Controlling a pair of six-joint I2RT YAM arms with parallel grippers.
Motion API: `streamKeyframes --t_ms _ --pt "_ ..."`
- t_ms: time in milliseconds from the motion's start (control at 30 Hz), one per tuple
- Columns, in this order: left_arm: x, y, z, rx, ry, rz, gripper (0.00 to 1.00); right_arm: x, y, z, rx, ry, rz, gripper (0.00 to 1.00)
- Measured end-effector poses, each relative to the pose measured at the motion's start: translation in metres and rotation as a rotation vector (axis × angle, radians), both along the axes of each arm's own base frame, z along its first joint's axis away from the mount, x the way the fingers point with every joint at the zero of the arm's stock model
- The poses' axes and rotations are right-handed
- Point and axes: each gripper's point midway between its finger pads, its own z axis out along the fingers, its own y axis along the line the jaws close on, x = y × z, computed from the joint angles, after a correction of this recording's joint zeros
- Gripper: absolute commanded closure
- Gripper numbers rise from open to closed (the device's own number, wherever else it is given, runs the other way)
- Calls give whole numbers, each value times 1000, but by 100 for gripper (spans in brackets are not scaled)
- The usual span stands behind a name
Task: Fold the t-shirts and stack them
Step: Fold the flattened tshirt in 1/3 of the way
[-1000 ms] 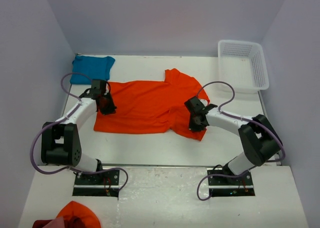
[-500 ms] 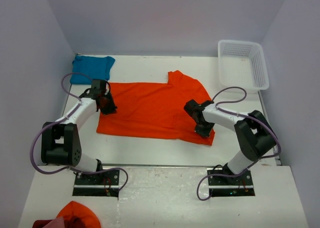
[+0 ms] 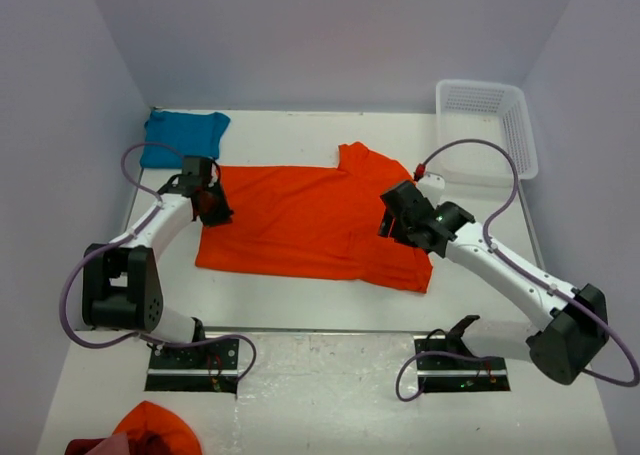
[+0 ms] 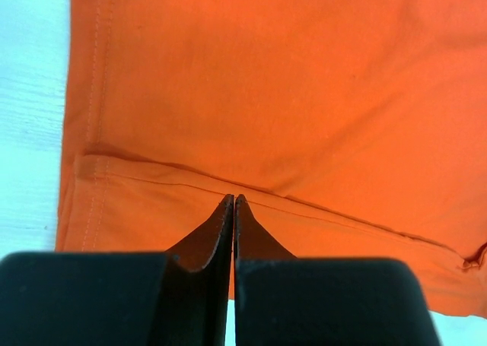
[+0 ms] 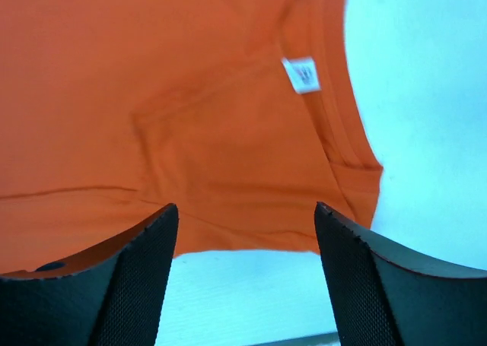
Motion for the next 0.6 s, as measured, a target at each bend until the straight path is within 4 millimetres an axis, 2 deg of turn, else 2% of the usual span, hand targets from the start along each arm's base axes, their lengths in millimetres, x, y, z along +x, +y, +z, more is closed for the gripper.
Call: streamKeyframes --t_ms 33,133,167,267,333,400,433,467,500,600 --pt "1 1 1 7 -2 4 100 7 4 13 12 -37 28 18" --pt "10 4 12 20 -23 12 93 34 13 47 -12 -119 95 16" --pt "15 3 18 20 -35 11 91 43 15 52 -33 -127 113 17" --pt "37 2 35 18 -81 8 81 81 19 57 -101 -94 140 21" --pt "51 1 44 19 -105 3 79 107 24 52 -103 -62 157 25" --pt "65 -1 51 19 -123 -3 78 128 24 45 -105 -36 175 42" --pt "72 -2 55 15 -130 -7 80 137 24 41 -110 -21 182 55" --pt "78 -3 58 12 -138 -12 94 147 24 40 -111 -13 188 72" --pt "83 -5 59 7 -139 -19 100 156 25 39 -114 -8 196 100" --pt "94 -10 52 -2 -121 -42 100 176 38 37 -100 -12 218 100"
